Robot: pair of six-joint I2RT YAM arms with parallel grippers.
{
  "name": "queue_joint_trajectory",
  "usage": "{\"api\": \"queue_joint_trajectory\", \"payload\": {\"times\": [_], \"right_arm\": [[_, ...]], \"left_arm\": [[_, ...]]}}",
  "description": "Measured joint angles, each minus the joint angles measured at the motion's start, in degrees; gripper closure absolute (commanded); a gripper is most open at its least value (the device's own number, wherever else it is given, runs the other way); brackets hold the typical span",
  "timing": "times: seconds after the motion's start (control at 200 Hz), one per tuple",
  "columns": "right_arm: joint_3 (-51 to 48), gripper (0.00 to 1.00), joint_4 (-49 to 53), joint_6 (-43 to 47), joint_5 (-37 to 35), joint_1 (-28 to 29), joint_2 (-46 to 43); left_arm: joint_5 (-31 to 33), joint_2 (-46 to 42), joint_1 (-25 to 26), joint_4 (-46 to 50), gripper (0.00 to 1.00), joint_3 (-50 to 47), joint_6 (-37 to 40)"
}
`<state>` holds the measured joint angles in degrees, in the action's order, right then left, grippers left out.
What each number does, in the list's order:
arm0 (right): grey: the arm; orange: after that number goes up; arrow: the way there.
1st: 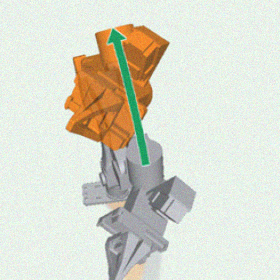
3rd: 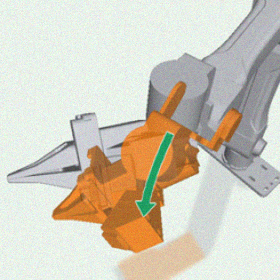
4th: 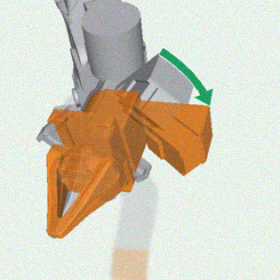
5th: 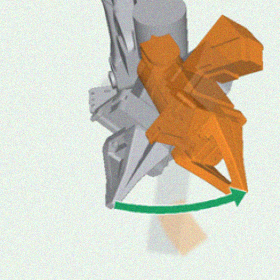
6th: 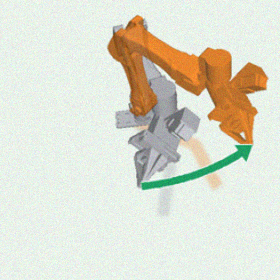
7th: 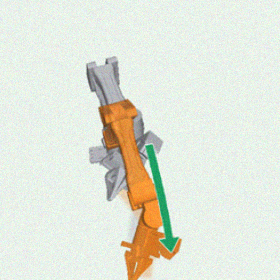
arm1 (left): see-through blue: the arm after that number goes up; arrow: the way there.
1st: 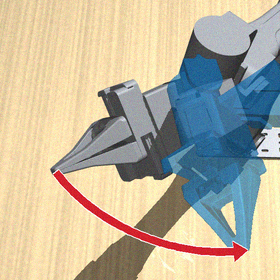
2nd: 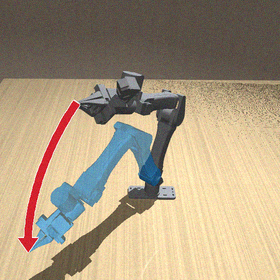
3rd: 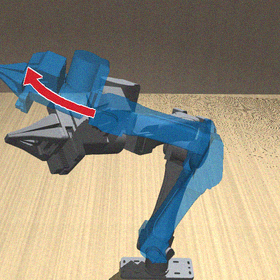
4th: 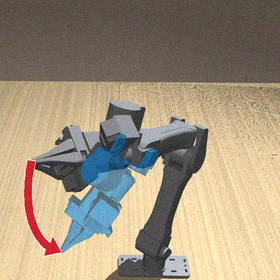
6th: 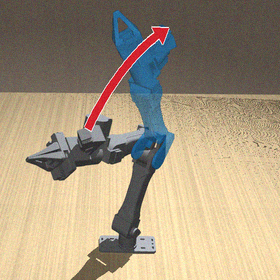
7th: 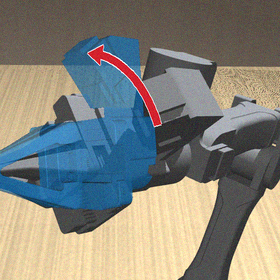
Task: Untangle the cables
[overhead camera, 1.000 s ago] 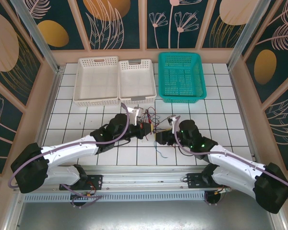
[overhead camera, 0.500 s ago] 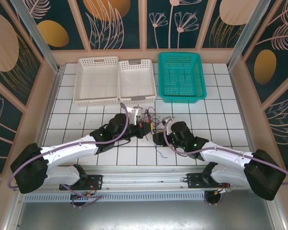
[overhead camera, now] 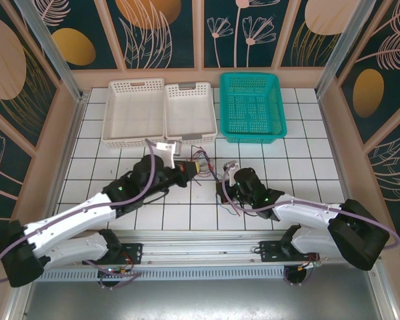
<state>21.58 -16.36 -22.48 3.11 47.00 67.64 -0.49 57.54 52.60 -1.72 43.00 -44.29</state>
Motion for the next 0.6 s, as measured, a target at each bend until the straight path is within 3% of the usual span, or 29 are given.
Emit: {"api": "queue_joint_trajectory", "payload": {"times": [0.24,0.601], "right_arm": [[-2.0,1.0,-5.7,-3.0,6.4,-8.1,-3.2],[-3.0,1.0,-6.1,-6.5,10.5,-15.5,-3.7]], "left_arm": [[3.4,-6.3,-4.3,13.9,1.0,5.2,4.3],[10.1,-7.8,-5.1,29.6,1.0,16.7,11.5]]}}
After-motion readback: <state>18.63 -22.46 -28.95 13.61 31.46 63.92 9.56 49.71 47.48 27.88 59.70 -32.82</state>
